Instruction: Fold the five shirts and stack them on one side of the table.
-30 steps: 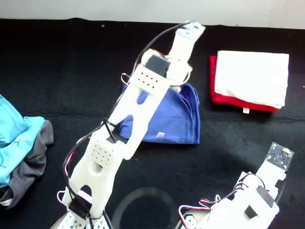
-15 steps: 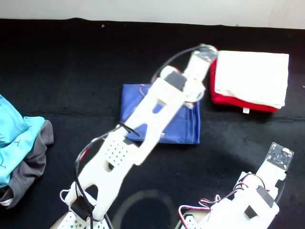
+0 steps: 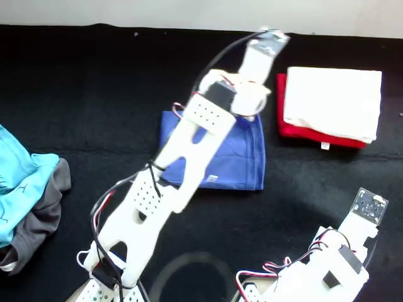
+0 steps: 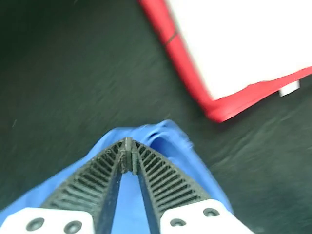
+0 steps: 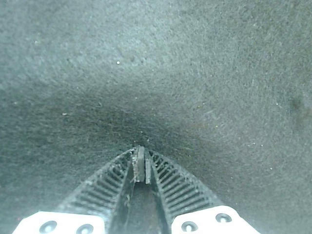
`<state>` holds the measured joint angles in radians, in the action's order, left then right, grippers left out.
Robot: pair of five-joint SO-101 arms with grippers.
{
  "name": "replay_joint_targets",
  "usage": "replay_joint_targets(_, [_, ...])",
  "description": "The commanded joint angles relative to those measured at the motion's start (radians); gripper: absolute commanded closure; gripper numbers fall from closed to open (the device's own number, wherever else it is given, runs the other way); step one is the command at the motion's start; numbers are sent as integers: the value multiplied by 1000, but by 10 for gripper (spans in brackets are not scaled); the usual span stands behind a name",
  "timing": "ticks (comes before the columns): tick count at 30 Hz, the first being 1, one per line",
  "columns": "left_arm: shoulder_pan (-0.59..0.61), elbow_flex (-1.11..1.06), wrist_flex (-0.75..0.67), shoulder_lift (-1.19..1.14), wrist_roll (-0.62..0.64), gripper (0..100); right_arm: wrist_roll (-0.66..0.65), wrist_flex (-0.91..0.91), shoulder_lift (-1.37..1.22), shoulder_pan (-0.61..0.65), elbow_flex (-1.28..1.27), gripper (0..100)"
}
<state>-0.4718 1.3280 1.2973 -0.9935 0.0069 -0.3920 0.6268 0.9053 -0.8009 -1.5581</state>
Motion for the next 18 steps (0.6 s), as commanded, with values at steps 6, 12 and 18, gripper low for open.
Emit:
replay_joint_targets(6, [24,-90,18,13,2,991,-3,-21,-1,16,-30,991])
replay_joint_targets(12, [-45,-211,-181,-19,6,991,-3,-21,-1,16,-30,991])
replay_joint_targets(18, [-107,-205,-319,-93,6,991,-3,-21,-1,16,-30,991])
